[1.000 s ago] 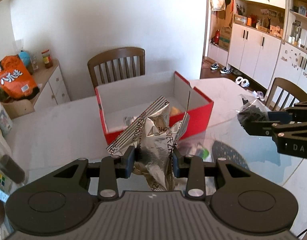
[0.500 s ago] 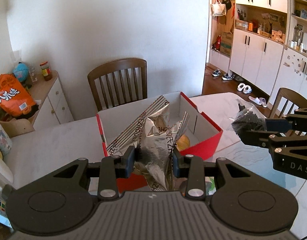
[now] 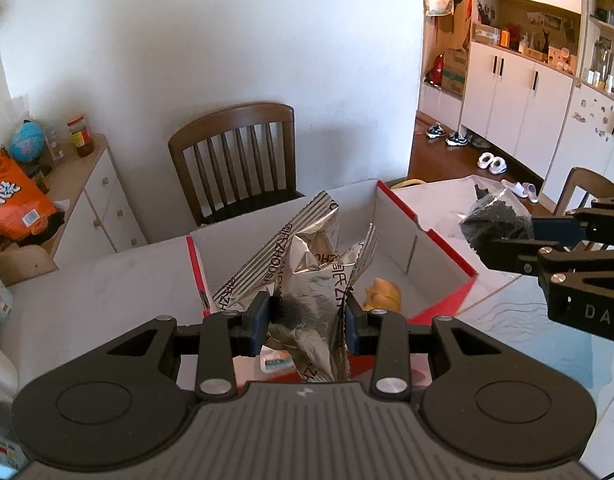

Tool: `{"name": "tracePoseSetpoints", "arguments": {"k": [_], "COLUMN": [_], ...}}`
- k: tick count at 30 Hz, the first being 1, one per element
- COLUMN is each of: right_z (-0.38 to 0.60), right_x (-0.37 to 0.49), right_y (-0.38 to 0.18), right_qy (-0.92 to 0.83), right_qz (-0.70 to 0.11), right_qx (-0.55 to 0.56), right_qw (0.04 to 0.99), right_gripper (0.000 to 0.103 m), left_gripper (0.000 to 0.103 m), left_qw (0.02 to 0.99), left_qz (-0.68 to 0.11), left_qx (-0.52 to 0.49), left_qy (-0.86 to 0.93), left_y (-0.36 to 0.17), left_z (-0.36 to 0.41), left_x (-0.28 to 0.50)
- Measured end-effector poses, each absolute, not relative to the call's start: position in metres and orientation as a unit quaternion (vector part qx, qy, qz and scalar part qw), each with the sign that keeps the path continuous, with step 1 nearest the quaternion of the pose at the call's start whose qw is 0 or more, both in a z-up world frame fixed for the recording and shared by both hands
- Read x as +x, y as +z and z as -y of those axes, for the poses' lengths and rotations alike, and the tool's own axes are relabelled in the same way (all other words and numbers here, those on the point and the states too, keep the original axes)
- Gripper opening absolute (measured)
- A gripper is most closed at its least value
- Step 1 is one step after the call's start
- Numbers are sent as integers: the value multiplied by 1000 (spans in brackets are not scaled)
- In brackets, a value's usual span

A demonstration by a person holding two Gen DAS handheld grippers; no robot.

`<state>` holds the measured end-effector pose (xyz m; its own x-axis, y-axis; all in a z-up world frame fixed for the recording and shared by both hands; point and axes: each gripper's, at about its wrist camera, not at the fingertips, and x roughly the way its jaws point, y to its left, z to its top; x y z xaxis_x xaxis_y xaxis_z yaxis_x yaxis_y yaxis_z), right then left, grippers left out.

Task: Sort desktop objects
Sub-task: 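Carry the foil bag and seaweed bag over the red box with both tools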

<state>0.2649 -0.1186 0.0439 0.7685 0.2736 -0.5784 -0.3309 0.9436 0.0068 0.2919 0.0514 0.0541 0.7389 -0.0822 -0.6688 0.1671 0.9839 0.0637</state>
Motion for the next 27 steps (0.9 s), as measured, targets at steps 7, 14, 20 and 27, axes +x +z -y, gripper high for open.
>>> {"name": "tracePoseSetpoints", "arguments": {"k": [7,14,20,27], "right_z": [114,107,101,88], "right_x": [290,311,329,348], "right_y": [34,22,9,-7], "right_qy": [155,157,154,154], "right_qz": [-307,-326,-340,-358], "right_qx": [-50,-53,-53,-63], "right_qw": [938,931,926,919], "right_gripper": [29,29,29,29], "left_gripper": [35,35,35,35], "left_qw": [926,920,913,901], "left_qz": [-366,-376,-389,-415], "left_qx": [65,79,80,82], "left_qy": [-70,-83,-94,-96], "left_y": [42,28,13,-8], "left_z": [-56,-56,-60,-68], "left_x": [321,344,366,388]}}
